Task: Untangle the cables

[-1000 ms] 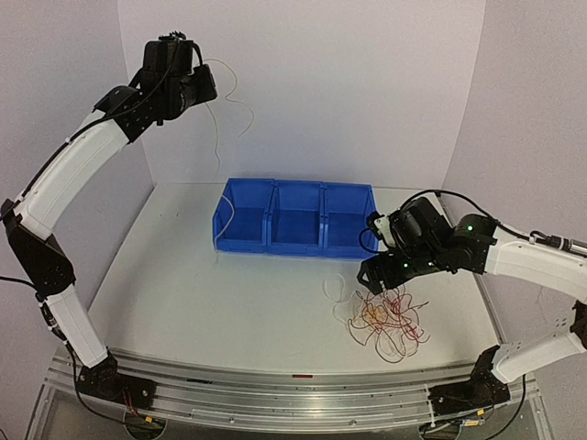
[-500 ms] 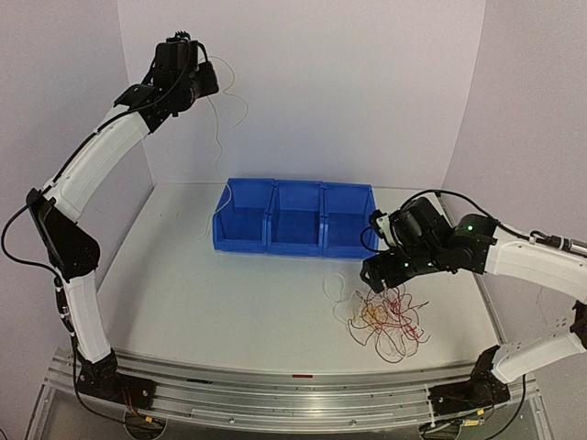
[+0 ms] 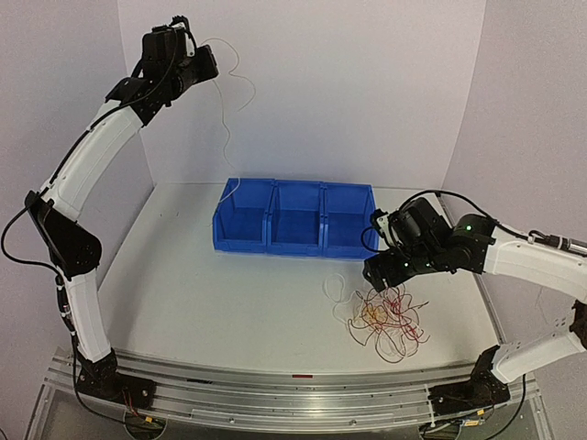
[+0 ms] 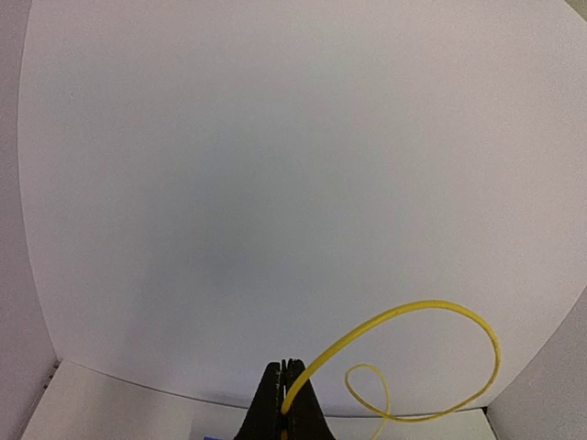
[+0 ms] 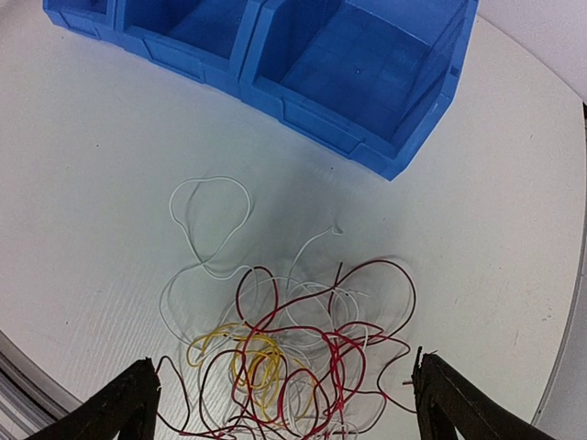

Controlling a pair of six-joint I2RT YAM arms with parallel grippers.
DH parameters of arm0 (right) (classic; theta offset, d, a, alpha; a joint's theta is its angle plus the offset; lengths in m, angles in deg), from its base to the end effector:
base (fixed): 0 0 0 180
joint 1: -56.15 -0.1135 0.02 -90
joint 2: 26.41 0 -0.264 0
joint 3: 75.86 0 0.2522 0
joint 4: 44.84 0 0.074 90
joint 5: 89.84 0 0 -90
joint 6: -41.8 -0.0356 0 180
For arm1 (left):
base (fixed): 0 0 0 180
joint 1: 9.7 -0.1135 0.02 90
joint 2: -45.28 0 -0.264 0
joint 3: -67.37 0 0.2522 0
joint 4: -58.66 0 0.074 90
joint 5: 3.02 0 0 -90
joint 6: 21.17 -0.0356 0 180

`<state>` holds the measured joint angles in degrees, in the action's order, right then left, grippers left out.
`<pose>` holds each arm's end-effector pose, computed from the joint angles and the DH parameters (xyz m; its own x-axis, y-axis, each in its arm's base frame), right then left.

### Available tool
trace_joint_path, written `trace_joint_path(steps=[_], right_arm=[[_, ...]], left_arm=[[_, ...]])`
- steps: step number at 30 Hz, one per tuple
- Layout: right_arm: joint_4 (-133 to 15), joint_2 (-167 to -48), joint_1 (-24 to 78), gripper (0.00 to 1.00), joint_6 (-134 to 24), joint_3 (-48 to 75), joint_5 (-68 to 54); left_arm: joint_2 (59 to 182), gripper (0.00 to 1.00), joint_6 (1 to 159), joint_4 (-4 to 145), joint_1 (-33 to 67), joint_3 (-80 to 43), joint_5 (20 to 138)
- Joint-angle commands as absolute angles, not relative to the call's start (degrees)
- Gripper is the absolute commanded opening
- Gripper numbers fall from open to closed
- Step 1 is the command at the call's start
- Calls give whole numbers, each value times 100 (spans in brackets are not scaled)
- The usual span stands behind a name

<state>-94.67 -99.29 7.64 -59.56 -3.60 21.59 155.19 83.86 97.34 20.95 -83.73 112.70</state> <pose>0.1838 0.1882 0.2805 -0.6078 -0.4105 -0.6798 -0.4319 0.8892 -0.1508 0.3569 -0.1935 0.5325 0.0140 -0.2799 -0.9599 0.0931 0.9562 -0.2774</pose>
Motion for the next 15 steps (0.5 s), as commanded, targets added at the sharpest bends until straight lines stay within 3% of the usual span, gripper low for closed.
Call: trace_joint_path(steps=[1,15], right_arm=[[-9435,-10045,748,93,-5900,-279,2300],[-9290,-10006,750,93,-5865,-422,2433]], left_arm=[[15403,0,8482,9376,2106,-8640,10691],[15435,0,8572,8820,2104,-8838,10091]])
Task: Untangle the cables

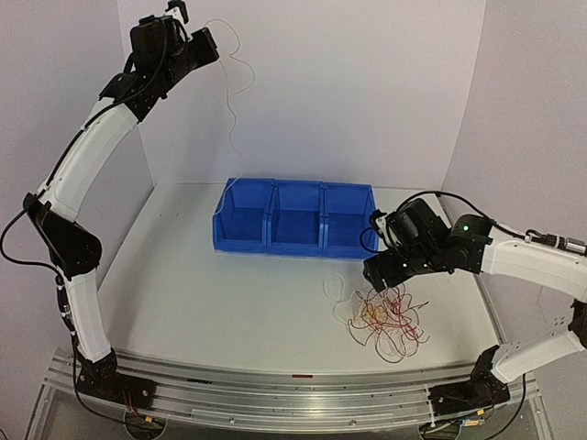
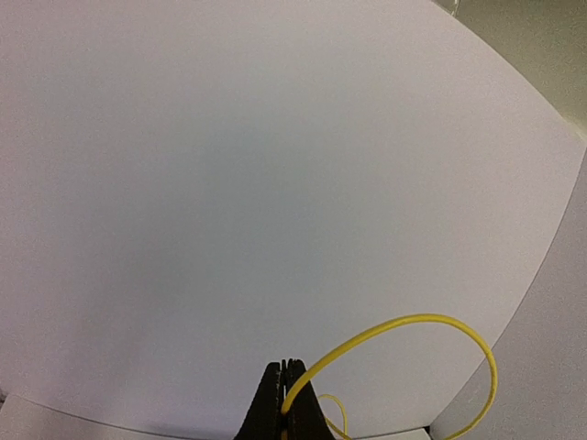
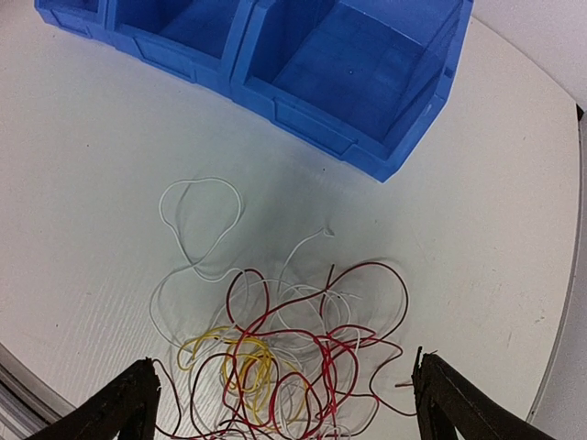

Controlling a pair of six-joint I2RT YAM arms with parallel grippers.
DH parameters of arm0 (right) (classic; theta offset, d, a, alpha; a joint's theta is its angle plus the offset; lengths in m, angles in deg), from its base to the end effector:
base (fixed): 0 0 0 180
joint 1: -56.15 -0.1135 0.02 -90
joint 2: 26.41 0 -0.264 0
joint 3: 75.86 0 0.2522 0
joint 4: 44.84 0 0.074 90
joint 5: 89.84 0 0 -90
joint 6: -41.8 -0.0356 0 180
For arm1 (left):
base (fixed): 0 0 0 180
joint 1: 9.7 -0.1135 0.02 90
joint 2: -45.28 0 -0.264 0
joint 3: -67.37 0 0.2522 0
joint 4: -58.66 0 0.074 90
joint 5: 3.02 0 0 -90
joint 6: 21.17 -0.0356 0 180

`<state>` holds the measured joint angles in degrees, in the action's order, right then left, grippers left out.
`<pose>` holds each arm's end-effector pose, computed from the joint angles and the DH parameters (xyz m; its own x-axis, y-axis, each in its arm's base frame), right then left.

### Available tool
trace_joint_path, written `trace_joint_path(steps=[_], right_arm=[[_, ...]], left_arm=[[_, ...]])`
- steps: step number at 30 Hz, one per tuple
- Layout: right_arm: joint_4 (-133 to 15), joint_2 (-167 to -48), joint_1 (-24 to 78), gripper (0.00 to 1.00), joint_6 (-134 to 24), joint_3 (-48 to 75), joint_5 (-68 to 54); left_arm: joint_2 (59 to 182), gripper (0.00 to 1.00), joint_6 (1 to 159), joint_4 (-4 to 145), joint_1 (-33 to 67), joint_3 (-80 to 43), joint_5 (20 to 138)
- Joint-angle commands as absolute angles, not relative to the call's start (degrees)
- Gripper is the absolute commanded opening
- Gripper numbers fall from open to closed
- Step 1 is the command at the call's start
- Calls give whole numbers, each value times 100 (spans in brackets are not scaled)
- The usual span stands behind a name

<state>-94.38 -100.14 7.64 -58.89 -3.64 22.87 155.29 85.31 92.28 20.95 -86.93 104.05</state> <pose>0.1861 0.1896 0.2772 -0.6046 -0.4254 -0.6734 -0.4254 0.8872 -0.1784 0.3469 -0.1934 0.5577 0.0849 -0.3655 -0.9269 0.2745 0.9029 -0.3309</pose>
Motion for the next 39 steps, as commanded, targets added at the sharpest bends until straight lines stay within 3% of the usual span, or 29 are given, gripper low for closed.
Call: trace_joint_path(steps=[1,15,30,39], right_arm=[[-9280,-10002,752,93,-5871,-440,2440],[-9270,-9959,752,93,-5921,-656,2616],[-9269,-9990,750,93,-6120,-770,2703],[-9270,-9976,751,93,-6305,-841,2640]], left_arm=[[15423,0,8583,8803,2105,-8827,10086],[15565,0,8254,8600,2106,-7985,10950],[16351,0,8278,8916,2009,-8022,11032],[16079,0,8876,9335,2009,-6852,11638]])
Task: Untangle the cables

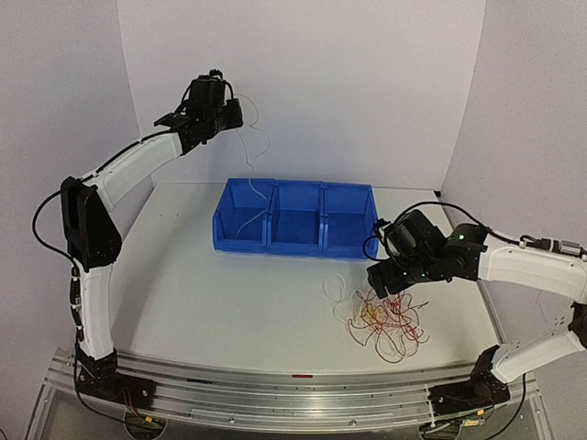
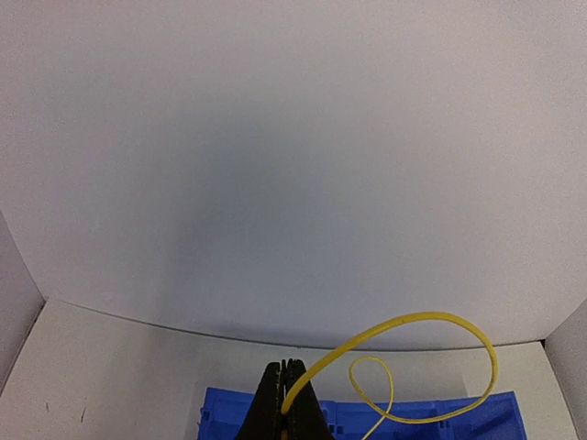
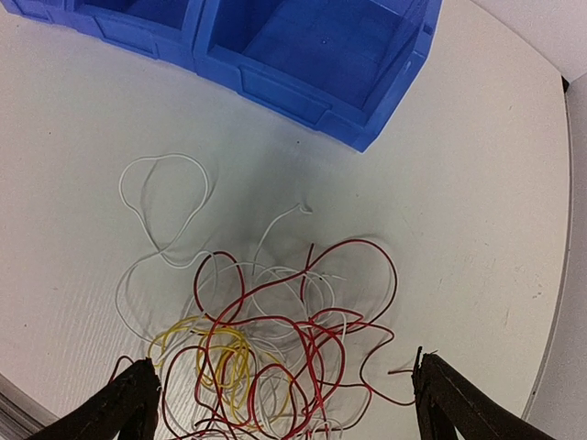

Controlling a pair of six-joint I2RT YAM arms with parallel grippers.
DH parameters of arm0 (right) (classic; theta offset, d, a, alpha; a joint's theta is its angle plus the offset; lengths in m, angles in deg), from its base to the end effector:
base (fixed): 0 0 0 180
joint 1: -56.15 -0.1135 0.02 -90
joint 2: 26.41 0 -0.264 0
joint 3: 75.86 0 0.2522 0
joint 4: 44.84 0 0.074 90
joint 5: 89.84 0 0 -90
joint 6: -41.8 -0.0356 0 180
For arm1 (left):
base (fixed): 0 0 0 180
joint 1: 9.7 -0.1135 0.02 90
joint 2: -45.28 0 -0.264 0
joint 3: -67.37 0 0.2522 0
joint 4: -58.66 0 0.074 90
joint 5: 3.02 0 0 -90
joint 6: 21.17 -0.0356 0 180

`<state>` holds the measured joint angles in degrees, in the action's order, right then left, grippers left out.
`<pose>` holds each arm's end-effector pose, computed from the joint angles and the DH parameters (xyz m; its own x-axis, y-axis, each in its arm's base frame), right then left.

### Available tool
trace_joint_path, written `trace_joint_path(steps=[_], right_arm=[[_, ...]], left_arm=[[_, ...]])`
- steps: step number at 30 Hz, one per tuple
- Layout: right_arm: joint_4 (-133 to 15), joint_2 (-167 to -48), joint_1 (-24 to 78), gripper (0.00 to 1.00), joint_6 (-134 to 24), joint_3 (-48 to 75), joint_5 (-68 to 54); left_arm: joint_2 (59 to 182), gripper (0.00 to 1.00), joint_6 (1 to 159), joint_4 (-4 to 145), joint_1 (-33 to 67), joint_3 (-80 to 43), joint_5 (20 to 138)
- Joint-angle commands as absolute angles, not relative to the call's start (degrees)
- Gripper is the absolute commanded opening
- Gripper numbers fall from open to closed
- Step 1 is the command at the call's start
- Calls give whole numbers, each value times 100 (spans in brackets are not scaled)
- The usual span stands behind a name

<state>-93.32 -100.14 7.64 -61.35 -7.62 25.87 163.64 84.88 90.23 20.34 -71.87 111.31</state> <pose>0.1835 0.1841 0.2570 -0.6368 -0.4106 -0.6526 -0.3707 0.9052 -0.2078 0.4277 -0.2304 0.4160 -0.1835 -0.1849 -0.9655 0.0572 0.9785 -0.1982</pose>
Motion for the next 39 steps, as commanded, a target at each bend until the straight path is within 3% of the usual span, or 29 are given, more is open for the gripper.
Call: trace_joint_path(steps=[1,18,31,39], right_arm=[[-9270,-9964,748,93,-6318,-853,2642],[-9277,-9920,750,93,-6510,-1024,2747],[-9279,-10001,750,93,-6621,-1069,2756],[-9298,-9914,753,93,-6592,-1107,2691]], left_arm=[[16088,0,8966,9492,2009,-6814,11703],[16688,0,9674,10730,2009,-6005,10646],[18239,1,9393,11581,2009,-7648,10064],[18340,32,9388,11539,2009,-8008,9722]])
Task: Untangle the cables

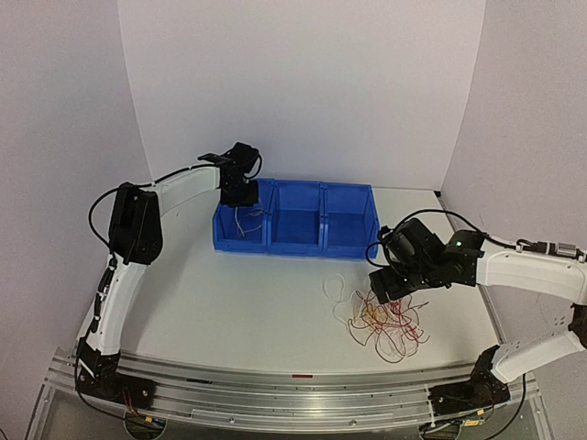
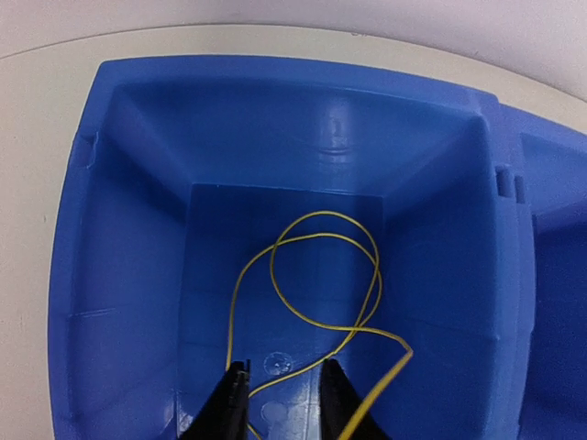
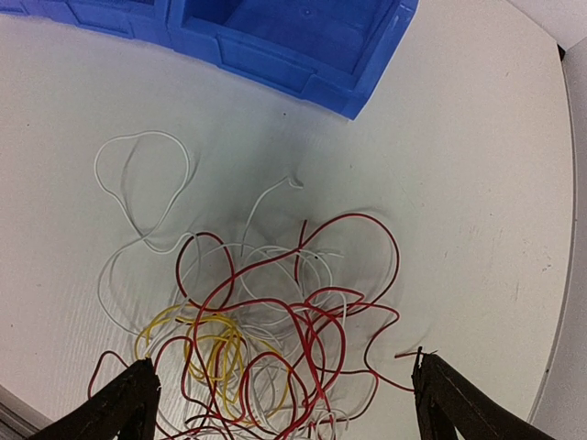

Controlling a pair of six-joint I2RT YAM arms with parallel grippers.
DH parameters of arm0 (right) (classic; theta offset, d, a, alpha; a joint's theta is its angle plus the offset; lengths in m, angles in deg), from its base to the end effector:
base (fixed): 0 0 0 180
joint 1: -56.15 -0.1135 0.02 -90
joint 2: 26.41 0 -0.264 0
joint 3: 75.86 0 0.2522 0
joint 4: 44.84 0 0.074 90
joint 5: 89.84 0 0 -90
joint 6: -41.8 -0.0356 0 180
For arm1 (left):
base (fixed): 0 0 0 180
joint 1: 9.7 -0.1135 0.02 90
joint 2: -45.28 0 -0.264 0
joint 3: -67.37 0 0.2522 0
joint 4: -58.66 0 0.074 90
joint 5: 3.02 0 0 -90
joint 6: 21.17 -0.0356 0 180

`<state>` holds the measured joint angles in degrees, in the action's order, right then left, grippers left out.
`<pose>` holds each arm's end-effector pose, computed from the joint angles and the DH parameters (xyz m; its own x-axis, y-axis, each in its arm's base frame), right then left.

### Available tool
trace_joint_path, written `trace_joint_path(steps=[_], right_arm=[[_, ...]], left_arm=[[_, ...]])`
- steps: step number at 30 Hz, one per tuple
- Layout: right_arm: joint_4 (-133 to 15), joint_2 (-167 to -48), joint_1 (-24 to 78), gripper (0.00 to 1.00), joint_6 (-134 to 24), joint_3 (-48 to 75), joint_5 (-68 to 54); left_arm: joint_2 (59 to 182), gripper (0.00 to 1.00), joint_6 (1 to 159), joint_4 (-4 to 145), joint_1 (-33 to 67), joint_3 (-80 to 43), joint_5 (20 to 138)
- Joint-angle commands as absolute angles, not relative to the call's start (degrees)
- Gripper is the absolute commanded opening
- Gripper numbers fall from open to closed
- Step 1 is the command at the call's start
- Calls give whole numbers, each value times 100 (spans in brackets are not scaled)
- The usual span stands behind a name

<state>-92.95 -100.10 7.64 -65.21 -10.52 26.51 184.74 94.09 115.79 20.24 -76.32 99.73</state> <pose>0.1800 0.1797 0.2420 -0.6769 -0.3696 -0.6366 -0.3250 0.9260 -0.1921 0.4699 -0.2616 0.2170 -0.7836 -0.0290 -0.6206 0.0410 0.9943 -0.0982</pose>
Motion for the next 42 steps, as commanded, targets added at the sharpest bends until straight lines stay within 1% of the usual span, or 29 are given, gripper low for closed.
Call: trace_joint_path(steps=[1,3,9,14,17,21,28,32,38,42], right_arm=[[-9297,-9899,749,93,-6581,-1111,2693],[-9303,-9862,747,93,-6556,-1121,2714],[-9307,-9763,751,93,-6482,-1121,2717],[-9304,-9725,749,93,-6448,-1154,2686],[-9308,-9708,746,93,-6437,-1173,2680],[-9305,-9690,748,93,-6411,-1182,2673],[-9304,-9674,747,93,-6340,-1147,2730],[-9318,-9597,747,93,-6339,-1150,2737],[-9526,-9518,747,93,-6686,-1296,2668],[-9695,-9889,757,95,-7054,-1307,2511]], left_arm=[[18296,34,9390,11512,2009,-8003,9696],[18187,40,9388,11485,2009,-8000,9650],[17853,75,9381,11465,2009,-7991,9569],[17642,89,9364,11405,2009,-7934,9517],[17510,95,9270,11285,2012,-7813,9211],[17404,99,9318,11224,2009,-7702,8896],[17252,100,9387,11171,2011,-7635,8716],[16785,100,9314,11006,2130,-7311,8782],[15491,100,9264,10423,2791,-5775,9629],[14525,100,9539,9978,3279,-4444,9837]])
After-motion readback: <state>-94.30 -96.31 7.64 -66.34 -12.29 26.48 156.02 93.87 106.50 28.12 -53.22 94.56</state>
